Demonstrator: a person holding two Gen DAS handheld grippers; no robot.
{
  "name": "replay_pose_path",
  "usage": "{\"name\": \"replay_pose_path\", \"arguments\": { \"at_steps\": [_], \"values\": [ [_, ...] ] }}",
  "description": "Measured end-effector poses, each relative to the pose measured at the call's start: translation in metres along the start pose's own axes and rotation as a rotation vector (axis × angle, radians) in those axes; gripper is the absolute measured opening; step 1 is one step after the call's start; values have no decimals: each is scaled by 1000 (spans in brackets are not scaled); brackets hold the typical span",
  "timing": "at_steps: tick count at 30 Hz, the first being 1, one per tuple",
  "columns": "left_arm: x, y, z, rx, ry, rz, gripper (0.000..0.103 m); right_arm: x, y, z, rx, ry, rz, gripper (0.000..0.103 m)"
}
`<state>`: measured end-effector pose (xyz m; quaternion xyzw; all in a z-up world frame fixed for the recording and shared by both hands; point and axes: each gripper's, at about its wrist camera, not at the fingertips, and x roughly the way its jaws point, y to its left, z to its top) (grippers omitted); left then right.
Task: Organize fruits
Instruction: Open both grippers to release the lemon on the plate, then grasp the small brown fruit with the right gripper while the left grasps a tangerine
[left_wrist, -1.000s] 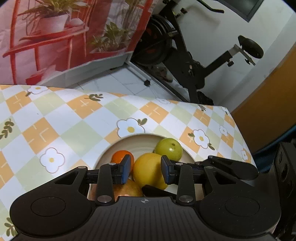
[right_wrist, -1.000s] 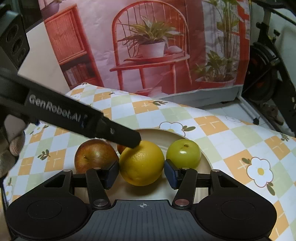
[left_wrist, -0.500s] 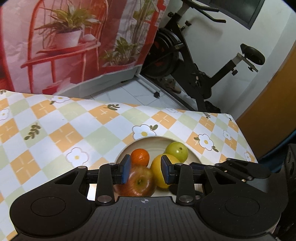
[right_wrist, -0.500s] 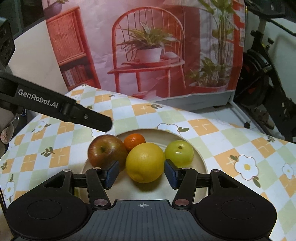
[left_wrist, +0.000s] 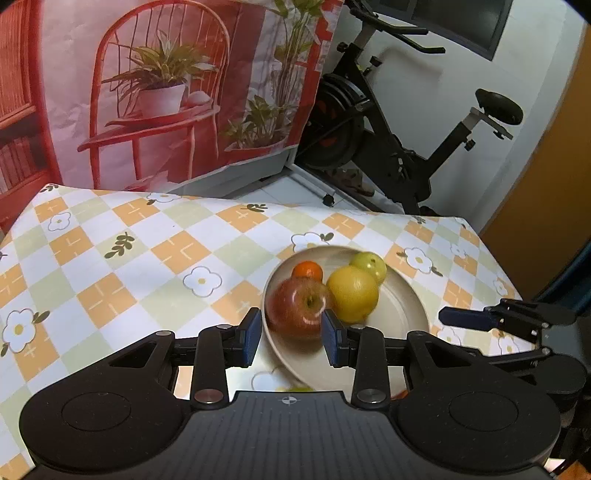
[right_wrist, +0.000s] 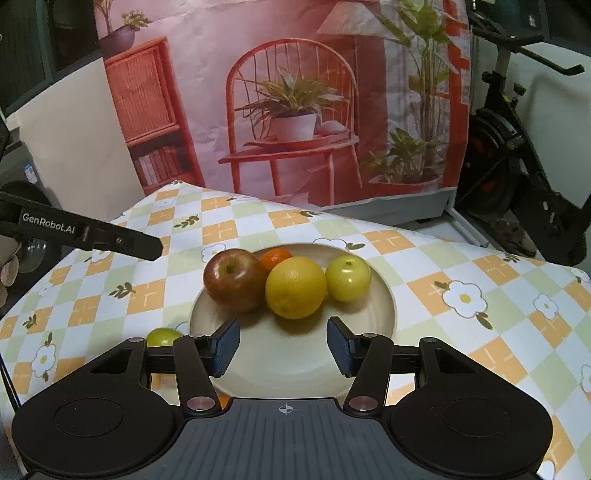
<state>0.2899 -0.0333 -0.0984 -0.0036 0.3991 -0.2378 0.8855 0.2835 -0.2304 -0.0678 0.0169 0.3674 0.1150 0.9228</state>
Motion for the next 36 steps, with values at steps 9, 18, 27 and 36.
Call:
{"name": "replay_pose_path", "arguments": {
  "at_steps": [9,18,27,36],
  "values": [
    [-13,-7,-23,40,25,-14,37,-21,6,-22,26,0,20,48],
    [-6,-12,-53,45,112,-72,37,-23,14,-50,29,76,18,45],
    [-4,-15,-68,55,136,-83,37,-18,27,-67,17,202,73,29],
    [-3,-9,-68,38,144,-70,37,-9,28,-75,75,264,94,27]
  ]
}}
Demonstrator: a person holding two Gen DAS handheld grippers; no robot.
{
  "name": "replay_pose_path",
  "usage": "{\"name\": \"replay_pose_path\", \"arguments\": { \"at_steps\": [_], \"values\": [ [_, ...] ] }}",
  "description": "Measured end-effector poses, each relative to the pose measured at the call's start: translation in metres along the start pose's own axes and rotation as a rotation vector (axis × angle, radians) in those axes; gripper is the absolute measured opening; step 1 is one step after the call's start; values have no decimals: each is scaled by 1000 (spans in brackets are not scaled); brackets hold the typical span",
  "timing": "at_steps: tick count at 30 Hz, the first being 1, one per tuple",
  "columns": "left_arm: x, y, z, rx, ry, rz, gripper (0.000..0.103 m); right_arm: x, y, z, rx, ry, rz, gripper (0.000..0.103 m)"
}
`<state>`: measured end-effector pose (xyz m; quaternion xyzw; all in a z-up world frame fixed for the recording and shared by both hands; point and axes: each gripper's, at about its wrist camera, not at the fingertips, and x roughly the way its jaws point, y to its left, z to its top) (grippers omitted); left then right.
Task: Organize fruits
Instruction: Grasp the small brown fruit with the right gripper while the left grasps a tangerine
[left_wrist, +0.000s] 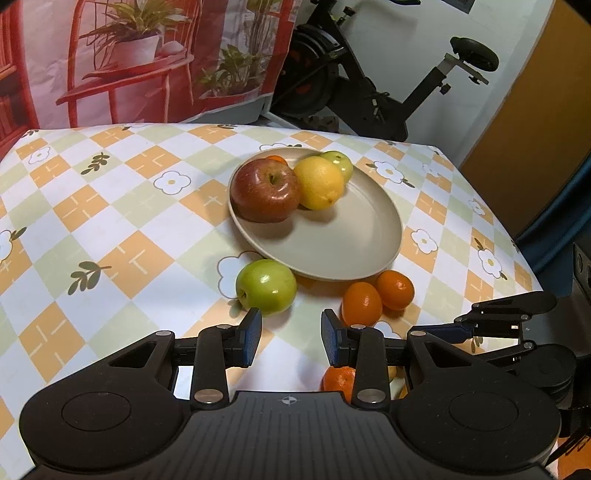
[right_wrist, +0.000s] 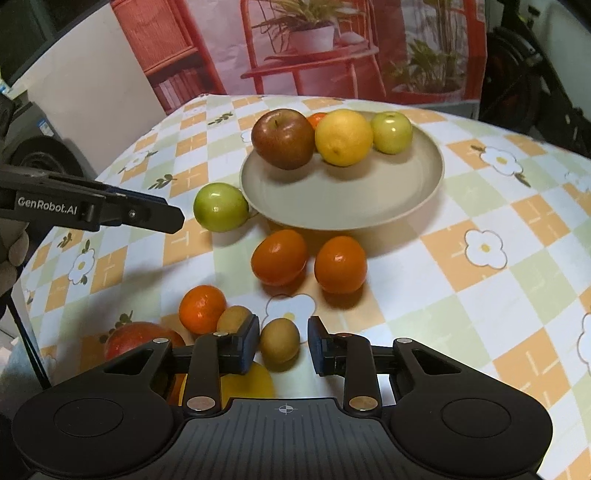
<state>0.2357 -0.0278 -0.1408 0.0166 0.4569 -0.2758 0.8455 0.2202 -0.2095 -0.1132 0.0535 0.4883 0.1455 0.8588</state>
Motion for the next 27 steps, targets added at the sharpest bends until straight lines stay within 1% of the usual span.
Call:
{"name": "replay_pose_path", "arguments": {
  "at_steps": [5,9,16,22,27],
  "values": [
    [1,0,-2,-3,8,-6,37,3,-3,1,30,11,10,27],
    [3,-1,-4,-2,16,-11,37,3,-5,-1,50,6,28,22],
    [7,0,-8,-4,33,-17,37,-2,-7,-1,64,-40,32,22],
    [12,-2,-12,-18,60,-50,37,-10,-18,4,84,-87,2,22],
    [19,-10,-17,-13,94,-101,37,-13,-26,2,98,-103,-16,22]
  ]
}}
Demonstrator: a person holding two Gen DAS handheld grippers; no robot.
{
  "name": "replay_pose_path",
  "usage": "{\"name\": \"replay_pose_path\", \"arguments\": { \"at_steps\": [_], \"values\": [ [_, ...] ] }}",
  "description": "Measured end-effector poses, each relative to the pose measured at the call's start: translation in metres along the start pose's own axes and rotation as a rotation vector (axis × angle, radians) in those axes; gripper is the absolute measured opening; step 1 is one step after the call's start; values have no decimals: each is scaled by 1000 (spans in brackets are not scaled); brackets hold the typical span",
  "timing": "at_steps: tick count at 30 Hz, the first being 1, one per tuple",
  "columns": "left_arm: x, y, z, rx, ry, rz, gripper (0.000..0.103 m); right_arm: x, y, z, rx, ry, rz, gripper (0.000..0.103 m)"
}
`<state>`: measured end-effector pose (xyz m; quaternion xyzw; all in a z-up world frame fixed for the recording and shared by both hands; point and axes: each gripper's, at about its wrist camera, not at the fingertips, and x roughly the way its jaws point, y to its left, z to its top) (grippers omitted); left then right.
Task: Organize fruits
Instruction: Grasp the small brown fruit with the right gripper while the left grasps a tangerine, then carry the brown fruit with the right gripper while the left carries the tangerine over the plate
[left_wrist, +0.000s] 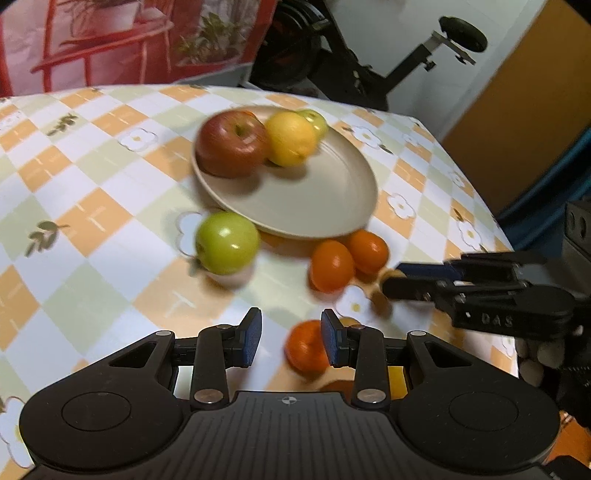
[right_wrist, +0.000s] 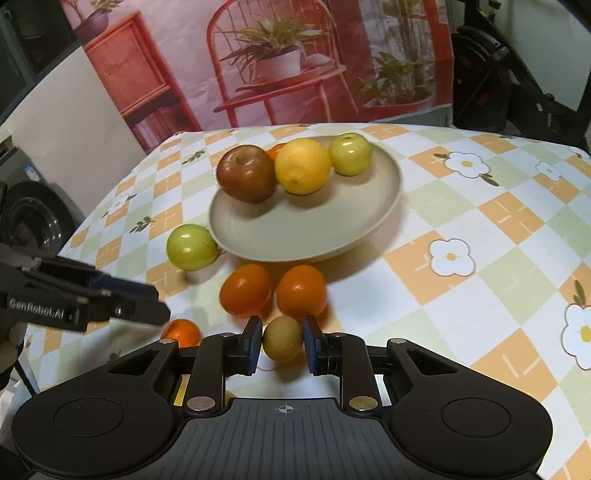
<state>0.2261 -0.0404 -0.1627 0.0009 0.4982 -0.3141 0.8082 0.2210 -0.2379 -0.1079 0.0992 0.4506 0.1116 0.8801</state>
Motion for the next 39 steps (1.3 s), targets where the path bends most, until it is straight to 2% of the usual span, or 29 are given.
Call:
{"name": "replay_pose_path", "arguments": {
  "at_steps": [8,23,31,39],
  "values": [
    [15,-5,-5,-8,46,-37,37,0,-8,-3,22,-11,-2,22],
    [24,0,-4,-31,55,-45,38,1,-10,-4,33,-14,7,22],
    [14,0,-2,-27,23,-31,36,-3,-8,-1,42,-37,22,22],
    [-19,2,21,-2,-85,-8,36,-17,-7,16,36,-86,36,22]
  ]
}}
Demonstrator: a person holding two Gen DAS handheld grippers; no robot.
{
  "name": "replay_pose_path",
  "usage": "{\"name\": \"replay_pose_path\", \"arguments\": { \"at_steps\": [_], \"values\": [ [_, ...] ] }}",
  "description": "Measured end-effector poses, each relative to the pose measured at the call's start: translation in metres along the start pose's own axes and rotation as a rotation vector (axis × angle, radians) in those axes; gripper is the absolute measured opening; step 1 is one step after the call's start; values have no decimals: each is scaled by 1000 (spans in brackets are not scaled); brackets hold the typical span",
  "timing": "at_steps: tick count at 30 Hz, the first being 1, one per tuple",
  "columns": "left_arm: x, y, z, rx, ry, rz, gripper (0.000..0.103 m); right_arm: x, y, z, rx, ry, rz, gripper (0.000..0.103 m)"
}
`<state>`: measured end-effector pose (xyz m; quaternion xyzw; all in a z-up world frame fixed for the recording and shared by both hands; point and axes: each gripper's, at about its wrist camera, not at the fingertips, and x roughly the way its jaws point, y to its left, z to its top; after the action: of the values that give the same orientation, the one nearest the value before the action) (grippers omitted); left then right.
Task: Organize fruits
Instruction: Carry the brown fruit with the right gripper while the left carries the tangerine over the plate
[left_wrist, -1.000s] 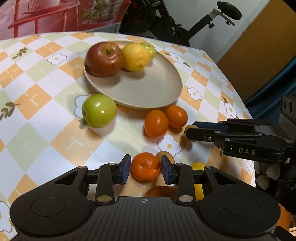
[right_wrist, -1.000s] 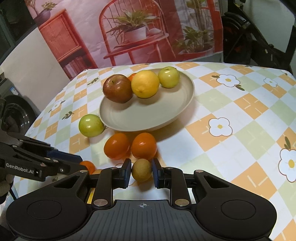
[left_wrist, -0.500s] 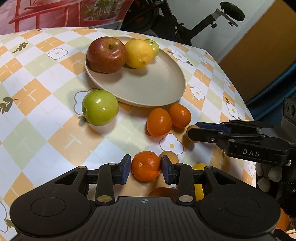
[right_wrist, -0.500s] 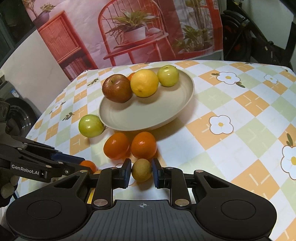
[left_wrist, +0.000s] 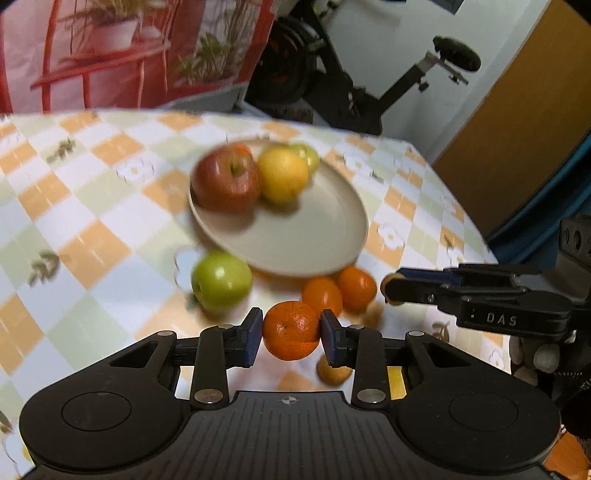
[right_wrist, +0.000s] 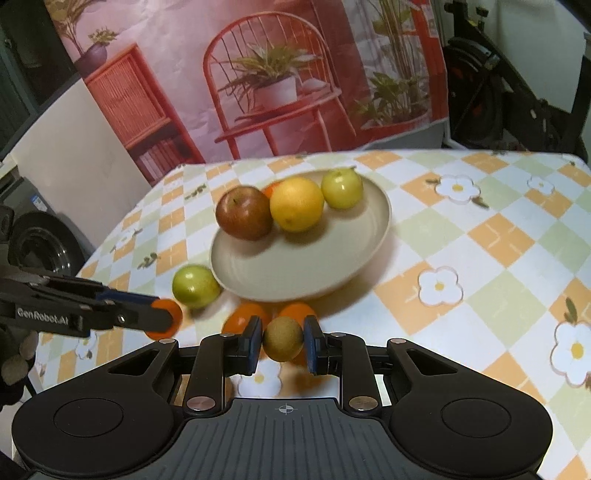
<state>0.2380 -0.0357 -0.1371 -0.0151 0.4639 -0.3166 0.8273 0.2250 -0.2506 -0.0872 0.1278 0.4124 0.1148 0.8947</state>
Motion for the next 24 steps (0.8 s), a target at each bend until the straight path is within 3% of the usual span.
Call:
{"name": "replay_pose_path", "arguments": {
  "at_steps": [7,12,24],
  "values": [
    [-24,-7,36,49,-107,51,36,-11,4,33,-41,-72,-11,22],
    [-18,-21,61,122,-138,83,36,-9,8,62,-121,-129,-47,22],
    [43,-21,59,217,-10,182,36,52,-20,84,-136,-74,-77,22]
  ]
}}
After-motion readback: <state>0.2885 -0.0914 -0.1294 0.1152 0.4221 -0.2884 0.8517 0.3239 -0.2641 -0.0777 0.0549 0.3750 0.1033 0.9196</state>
